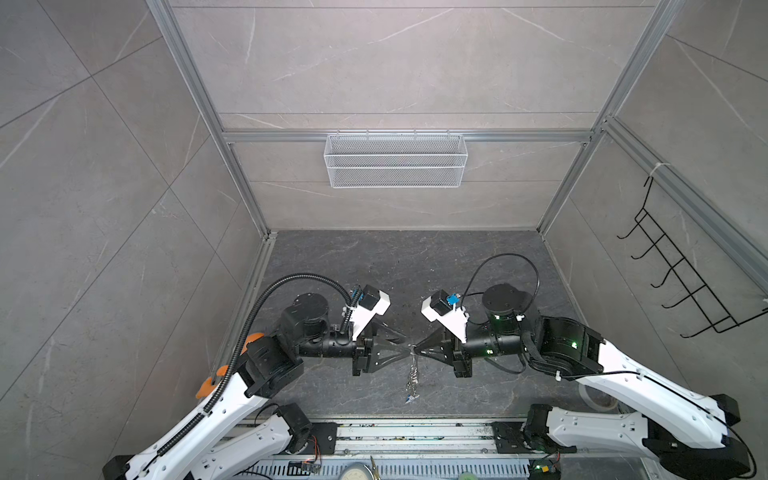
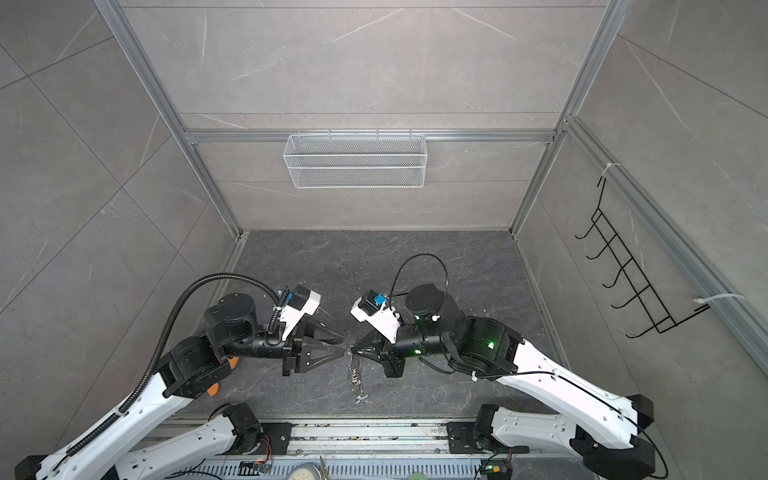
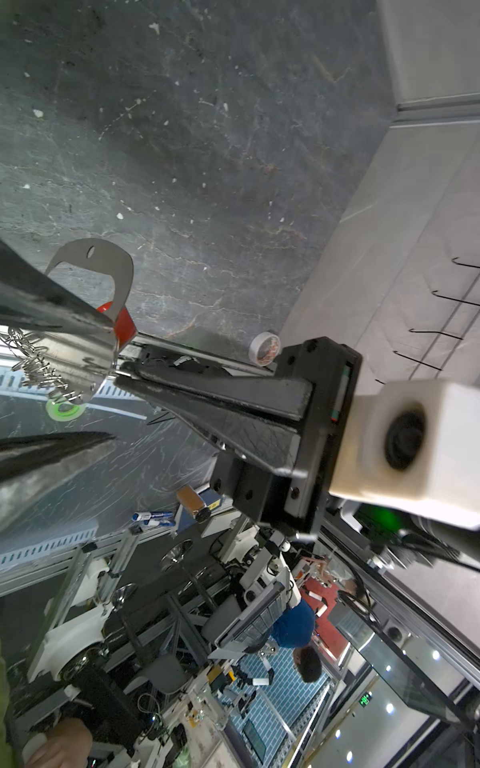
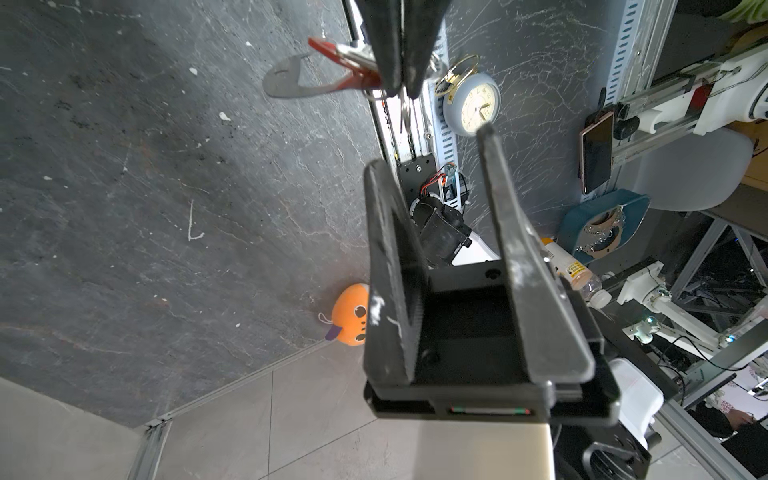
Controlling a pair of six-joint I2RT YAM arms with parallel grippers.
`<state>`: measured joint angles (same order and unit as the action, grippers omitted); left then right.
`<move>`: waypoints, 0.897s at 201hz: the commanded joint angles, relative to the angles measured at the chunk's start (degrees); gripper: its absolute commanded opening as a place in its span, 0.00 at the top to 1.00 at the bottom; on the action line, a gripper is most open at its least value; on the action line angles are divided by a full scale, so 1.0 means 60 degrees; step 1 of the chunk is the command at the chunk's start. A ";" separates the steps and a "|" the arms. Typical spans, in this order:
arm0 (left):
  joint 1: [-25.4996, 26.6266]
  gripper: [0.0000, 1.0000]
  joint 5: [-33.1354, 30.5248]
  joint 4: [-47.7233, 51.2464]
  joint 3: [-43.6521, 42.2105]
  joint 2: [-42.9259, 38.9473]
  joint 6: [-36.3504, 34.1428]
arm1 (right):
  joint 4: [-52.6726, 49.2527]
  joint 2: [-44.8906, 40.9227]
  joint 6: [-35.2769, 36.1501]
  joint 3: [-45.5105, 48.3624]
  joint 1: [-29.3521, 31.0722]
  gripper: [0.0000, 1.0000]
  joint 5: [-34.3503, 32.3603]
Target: Remove the keys from the keyring
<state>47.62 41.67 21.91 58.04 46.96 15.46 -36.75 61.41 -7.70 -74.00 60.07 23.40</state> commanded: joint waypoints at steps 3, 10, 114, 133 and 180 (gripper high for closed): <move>0.0022 0.63 0.0485 0.0945 0.0627 0.0227 -0.0562 | -0.0774 0.0270 0.0238 -0.0668 -0.0057 1.00 0.0372; 0.0009 0.66 0.0574 0.1020 0.0701 0.0293 -0.0591 | -0.0836 0.0336 0.0248 -0.0750 -0.0062 1.00 0.0373; 0.0019 0.83 0.0936 0.1239 0.1078 0.0828 -0.0736 | -0.1140 0.0730 0.0262 -0.1285 -0.0075 1.00 0.0397; 0.0020 0.89 0.0954 0.1226 0.1081 0.0847 -0.0744 | -0.1138 0.0759 0.0258 -0.1311 -0.0077 1.00 0.0414; 0.0022 1.00 0.0884 0.0468 0.0747 0.0686 -0.0489 | -0.0779 0.0723 0.0083 -0.1248 -0.0077 0.99 0.0583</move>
<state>47.62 45.78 29.36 62.26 51.99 11.90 -44.40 65.56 -6.68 -79.53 59.68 25.41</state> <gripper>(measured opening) 0.047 0.044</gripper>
